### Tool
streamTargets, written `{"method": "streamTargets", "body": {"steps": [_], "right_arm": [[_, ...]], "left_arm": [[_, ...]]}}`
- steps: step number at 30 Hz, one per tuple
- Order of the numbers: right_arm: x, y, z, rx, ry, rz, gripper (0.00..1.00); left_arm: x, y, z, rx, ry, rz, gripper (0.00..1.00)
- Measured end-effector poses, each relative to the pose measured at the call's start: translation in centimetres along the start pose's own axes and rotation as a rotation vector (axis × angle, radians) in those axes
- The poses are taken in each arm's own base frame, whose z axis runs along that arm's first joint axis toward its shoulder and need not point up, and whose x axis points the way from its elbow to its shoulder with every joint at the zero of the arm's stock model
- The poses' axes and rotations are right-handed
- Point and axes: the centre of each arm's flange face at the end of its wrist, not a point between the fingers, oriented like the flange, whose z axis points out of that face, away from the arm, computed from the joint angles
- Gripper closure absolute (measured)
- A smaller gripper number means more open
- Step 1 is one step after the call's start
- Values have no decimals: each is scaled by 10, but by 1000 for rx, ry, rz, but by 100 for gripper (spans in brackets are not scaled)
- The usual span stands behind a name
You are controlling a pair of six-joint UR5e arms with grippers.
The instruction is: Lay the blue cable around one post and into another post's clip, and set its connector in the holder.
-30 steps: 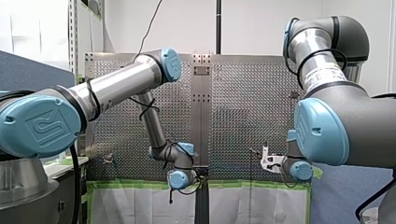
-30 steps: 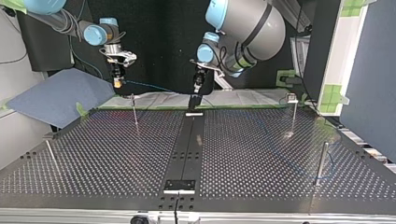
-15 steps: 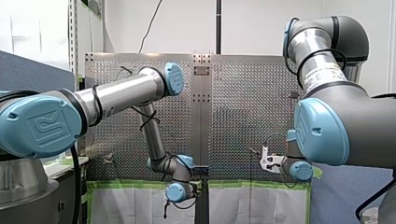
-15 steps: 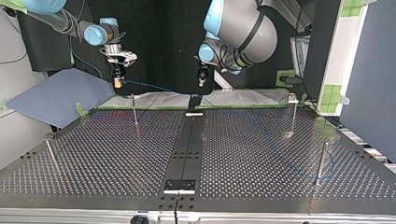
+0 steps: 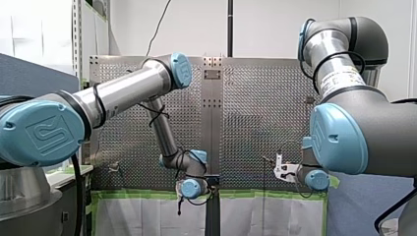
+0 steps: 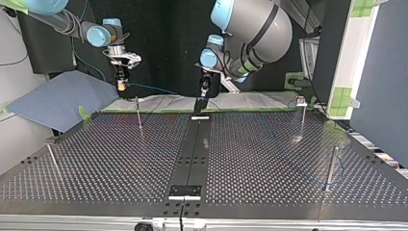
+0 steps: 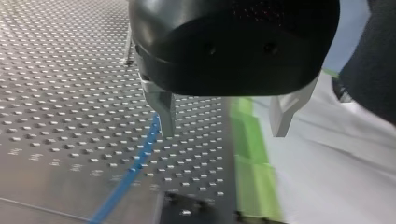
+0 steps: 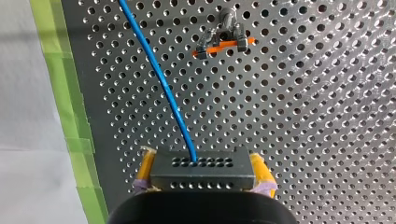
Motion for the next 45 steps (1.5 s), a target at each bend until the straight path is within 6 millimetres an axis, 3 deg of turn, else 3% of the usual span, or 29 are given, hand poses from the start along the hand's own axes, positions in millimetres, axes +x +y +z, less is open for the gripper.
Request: {"method": "streamTargets", "body": {"steps": [6, 38, 39, 40, 41, 43, 44, 45], "right_arm": [[0, 0, 0, 0, 1, 0, 100], [-1, -4, 0, 6, -1, -5, 100], [-1, -4, 0, 6, -1, -5, 100], [-1, -4, 0, 6, -1, -5, 100], [-1, -3, 0, 6, -1, -5, 100], [0, -3, 0, 5, -1, -5, 100], [0, -3, 0, 5, -1, -5, 100], [0, -3, 0, 5, -1, -5, 100]], "left_arm": [[-19, -5, 1, 0, -24, -2, 1], [-28, -1, 26, -58, -79, 67, 1], [-28, -2, 26, -55, -79, 67, 8], [-29, -2, 26, -54, -80, 66, 22], [-29, -2, 26, -52, -80, 67, 22], [-29, -2, 27, -51, -79, 70, 49], [-29, -2, 27, -51, -79, 74, 49], [-29, -1, 27, -52, -78, 80, 59]]}}
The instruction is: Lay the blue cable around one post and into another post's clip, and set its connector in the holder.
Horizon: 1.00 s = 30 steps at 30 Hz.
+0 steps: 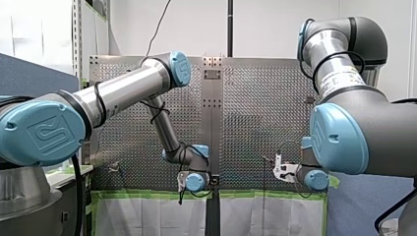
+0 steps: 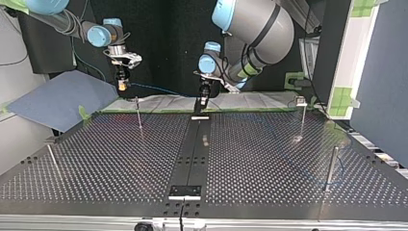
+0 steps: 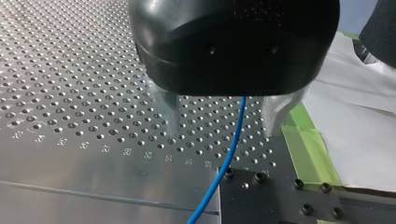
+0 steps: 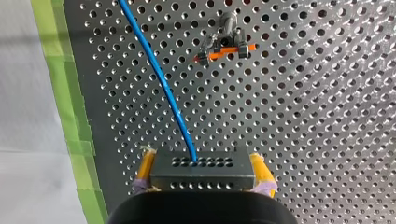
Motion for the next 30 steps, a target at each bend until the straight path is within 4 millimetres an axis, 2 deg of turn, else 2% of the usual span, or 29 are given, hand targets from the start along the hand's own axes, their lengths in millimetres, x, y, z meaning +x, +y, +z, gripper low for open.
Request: {"method": "streamTargets", "body": {"steps": [1, 2, 4, 8, 10, 26, 27, 30], "right_arm": [[0, 0, 0, 0, 0, 0, 100], [0, 0, 0, 0, 0, 0, 100], [0, 0, 0, -1, 1, 0, 100], [0, 1, 0, -1, 2, 0, 100], [0, 1, 0, -1, 2, 0, 100], [0, -1, 0, 1, 0, -3, 100], [0, -1, 0, 1, 0, -3, 100], [0, -1, 0, 2, 0, -3, 100]], "left_arm": [[0, 0, 0, 0, 0, 5, 73], [0, 0, 0, -1, 0, 10, 73], [0, 1, 1, -3, 0, 18, 83], [0, 3, 2, -6, 0, 22, 83], [0, 4, 2, -6, 0, 22, 78], [0, 3, 2, 0, 1, 30, 78], [0, 2, 1, 4, 1, 35, 75], [-1, 1, 2, 10, -1, 55, 75]]}}
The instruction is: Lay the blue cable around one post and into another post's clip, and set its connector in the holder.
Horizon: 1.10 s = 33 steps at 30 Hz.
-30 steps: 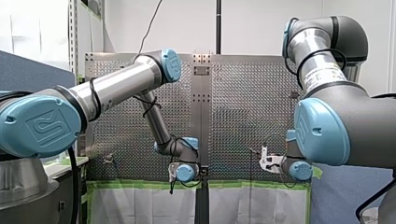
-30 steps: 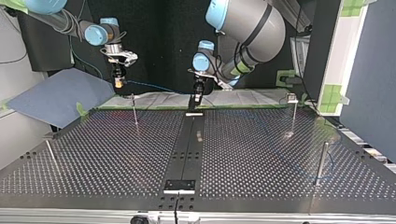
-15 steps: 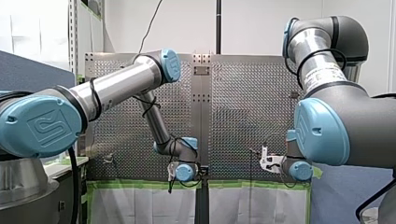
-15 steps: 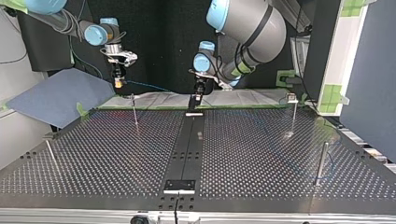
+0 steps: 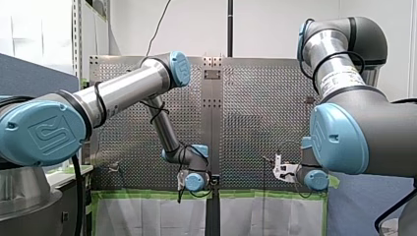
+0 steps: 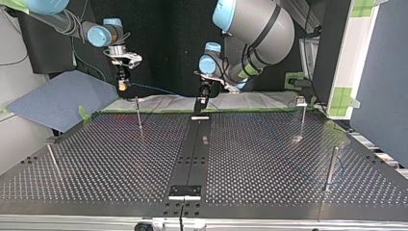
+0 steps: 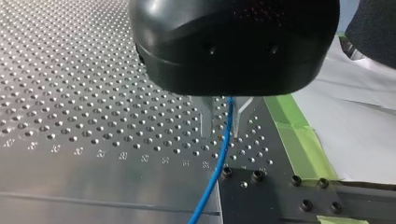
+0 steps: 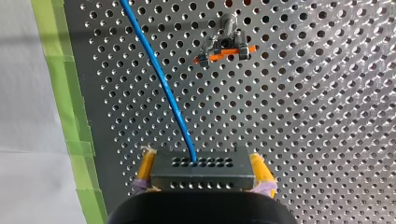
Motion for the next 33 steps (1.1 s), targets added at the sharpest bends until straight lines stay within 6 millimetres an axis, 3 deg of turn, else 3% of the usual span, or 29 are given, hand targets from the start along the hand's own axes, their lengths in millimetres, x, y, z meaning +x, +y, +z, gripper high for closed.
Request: {"method": "streamTargets", "body": {"steps": [11, 15, 17, 18, 33], "right_arm": [[0, 0, 0, 0, 0, 0, 100], [0, 0, 0, 0, 0, 0, 100], [0, 0, 0, 0, 0, 0, 100], [0, 0, 0, 0, 0, 0, 100], [0, 1, 0, -3, 0, -2, 100]], "left_arm": [[-6, 0, 7, -3, -13, 21, 73], [-6, 1, 8, -5, -14, 21, 87], [-6, 1, 8, -4, -15, 20, 89], [-6, 1, 8, -4, -16, 20, 96], [-6, -4, 5, -2, -15, 31, 100]]}}
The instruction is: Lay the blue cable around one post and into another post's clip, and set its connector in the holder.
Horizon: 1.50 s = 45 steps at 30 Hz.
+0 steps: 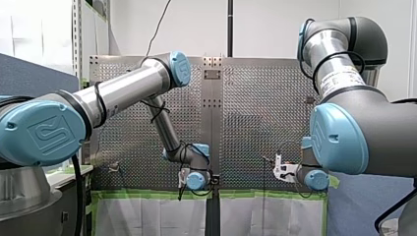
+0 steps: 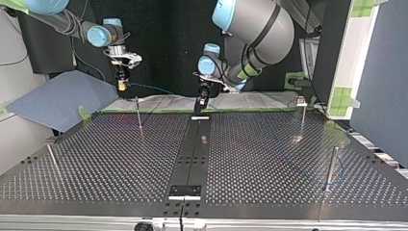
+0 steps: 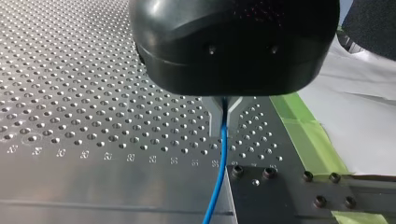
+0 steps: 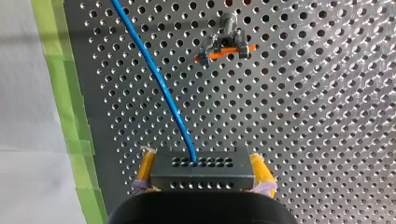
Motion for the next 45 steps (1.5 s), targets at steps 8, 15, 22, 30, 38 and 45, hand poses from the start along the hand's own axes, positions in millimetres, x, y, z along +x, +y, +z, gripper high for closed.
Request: {"method": "streamTargets", "body": {"steps": [8, 15, 22, 30, 38, 45], "right_arm": [[1, 11, 0, -31, 3, 6, 100], [4, 23, 4, -53, -4, 11, 100], [8, 36, 9, -76, -2, 14, 100], [12, 53, 13, -102, 11, 20, 100], [24, 68, 30, -121, 19, 20, 100], [33, 79, 41, -135, 11, 28, 100]], "left_arm": [[1, -20, -11, 30, -1, 40, 100], [2, -52, -33, 53, -5, 59, 100], [-8, -83, -53, 90, -19, 63, 100], [-19, -115, -77, 143, -25, 71, 100], [-20, -112, -74, 144, -26, 68, 100], [-25, -107, -64, 143, -33, 59, 100]]}}
